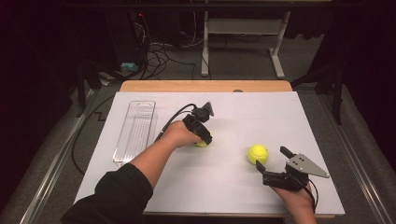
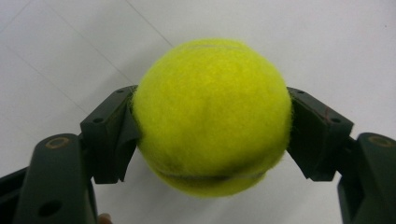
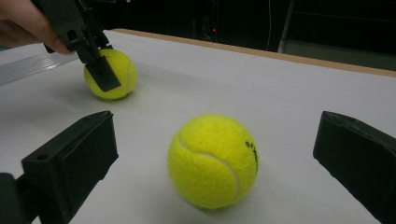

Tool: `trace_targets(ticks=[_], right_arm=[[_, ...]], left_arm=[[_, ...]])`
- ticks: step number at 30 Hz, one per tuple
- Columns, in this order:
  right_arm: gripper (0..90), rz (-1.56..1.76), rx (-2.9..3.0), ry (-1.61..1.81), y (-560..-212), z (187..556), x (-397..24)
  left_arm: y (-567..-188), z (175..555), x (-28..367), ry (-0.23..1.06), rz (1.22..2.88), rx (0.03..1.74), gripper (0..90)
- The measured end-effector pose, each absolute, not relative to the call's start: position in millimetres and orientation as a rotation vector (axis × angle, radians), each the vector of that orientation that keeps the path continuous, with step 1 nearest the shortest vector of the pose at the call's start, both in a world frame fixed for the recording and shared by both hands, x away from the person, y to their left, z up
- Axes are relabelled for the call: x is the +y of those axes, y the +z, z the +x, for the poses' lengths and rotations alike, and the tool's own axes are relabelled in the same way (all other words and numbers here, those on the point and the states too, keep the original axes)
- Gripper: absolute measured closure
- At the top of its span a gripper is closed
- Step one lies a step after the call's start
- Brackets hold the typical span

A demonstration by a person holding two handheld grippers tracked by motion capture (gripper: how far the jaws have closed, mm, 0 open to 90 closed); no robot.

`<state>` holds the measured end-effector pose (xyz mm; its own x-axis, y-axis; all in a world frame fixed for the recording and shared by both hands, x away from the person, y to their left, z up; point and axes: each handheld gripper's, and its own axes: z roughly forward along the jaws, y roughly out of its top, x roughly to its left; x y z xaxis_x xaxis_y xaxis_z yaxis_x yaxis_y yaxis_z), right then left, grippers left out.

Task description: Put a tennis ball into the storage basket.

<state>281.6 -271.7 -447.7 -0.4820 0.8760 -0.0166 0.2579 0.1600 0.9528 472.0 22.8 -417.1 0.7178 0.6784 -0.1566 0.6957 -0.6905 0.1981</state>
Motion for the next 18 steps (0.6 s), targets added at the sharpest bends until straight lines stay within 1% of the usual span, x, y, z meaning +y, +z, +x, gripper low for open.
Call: trace_targets(ticks=[18], right_arm=[[0.0, 1.075, 1.845, 1.333, -447.7, 281.7, -271.4]], left_arm=[[-407.4, 467.0, 27.5, -0.128, 2.708, 1.060, 26.8]])
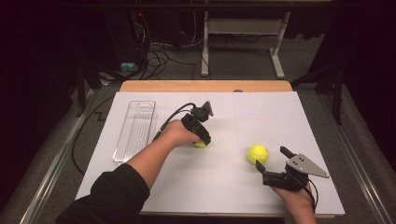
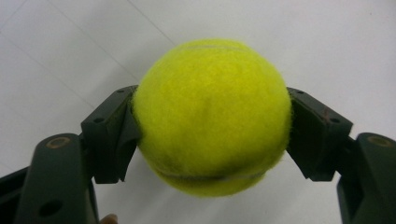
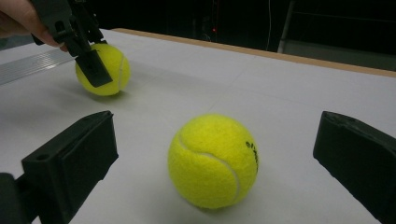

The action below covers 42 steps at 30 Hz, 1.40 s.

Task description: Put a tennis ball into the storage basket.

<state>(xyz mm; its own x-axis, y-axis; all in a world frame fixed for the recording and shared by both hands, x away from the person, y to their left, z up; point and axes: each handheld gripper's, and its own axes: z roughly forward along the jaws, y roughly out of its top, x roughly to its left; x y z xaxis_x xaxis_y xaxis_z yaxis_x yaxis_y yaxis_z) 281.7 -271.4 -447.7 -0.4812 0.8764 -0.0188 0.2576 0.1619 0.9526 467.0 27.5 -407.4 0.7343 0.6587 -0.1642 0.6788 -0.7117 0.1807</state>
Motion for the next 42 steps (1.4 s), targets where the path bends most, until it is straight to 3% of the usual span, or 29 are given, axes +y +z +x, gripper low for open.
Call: trace_targets(ticks=[23, 42], right_arm=[[0.0, 1.074, 1.848, 1.326, -448, 281, -271], [0.0, 1.068, 1.859, 1.318, -449, 282, -270]], left_arm=[[-386, 443, 37, -0.090, 2.747, 0.996, 26.8], [-394, 430, 47, -0.166, 2.750, 0.985, 26.8]])
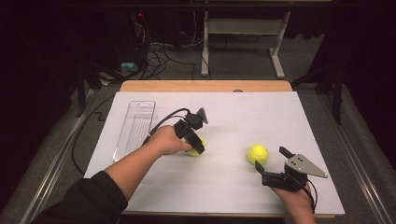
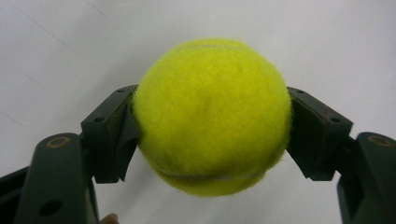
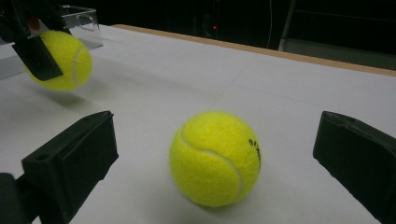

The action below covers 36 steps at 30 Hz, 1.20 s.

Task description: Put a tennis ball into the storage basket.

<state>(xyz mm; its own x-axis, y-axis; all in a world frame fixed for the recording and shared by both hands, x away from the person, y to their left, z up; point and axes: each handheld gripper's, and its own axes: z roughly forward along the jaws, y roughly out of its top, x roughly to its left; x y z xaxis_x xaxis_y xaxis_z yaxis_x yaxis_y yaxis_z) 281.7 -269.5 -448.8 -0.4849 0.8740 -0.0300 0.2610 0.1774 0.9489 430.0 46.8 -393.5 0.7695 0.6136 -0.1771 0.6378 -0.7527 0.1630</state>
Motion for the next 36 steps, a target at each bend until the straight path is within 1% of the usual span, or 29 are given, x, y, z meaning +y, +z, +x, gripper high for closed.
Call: trace_targets(ticks=[16, 19, 31, 36], right_arm=[[0.0, 1.061, 1.862, 1.312, -449, 282, -269], [0.0, 1.065, 1.863, 1.314, -449, 282, -269], [0.0, 1.061, 1.863, 1.312, -449, 281, -268], [0.0, 1.062, 1.863, 1.311, -449, 281, -268]], left_arm=[[-402, 420, 59, -0.215, 2.723, 1.015, 26.8], [-403, 419, 61, -0.226, 2.738, 1.006, 26.8], [-404, 414, 73, -0.225, 2.731, 1.040, 26.8], [-401, 413, 77, -0.237, 2.745, 1.027, 26.8]])
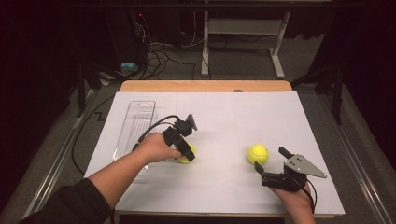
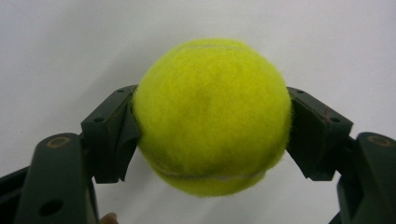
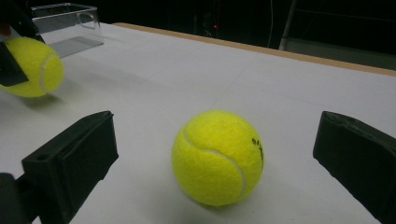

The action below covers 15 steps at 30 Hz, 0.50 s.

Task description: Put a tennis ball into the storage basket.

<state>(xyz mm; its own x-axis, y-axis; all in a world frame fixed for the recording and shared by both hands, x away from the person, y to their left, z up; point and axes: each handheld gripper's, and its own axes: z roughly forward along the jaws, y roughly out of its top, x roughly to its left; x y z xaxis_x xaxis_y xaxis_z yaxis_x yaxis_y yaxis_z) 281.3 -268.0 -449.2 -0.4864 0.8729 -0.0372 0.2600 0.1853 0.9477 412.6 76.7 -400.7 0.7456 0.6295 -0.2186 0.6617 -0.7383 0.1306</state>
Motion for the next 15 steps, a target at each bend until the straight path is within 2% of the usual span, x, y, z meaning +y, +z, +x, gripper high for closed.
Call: trace_targets(ticks=[15], right_arm=[[0.0, 1.063, 1.861, 1.312, -449.6, 281.1, -267.7]], left_arm=[[-391.9, 411.1, 83.4, -0.213, 2.742, 1.050, 26.8]])
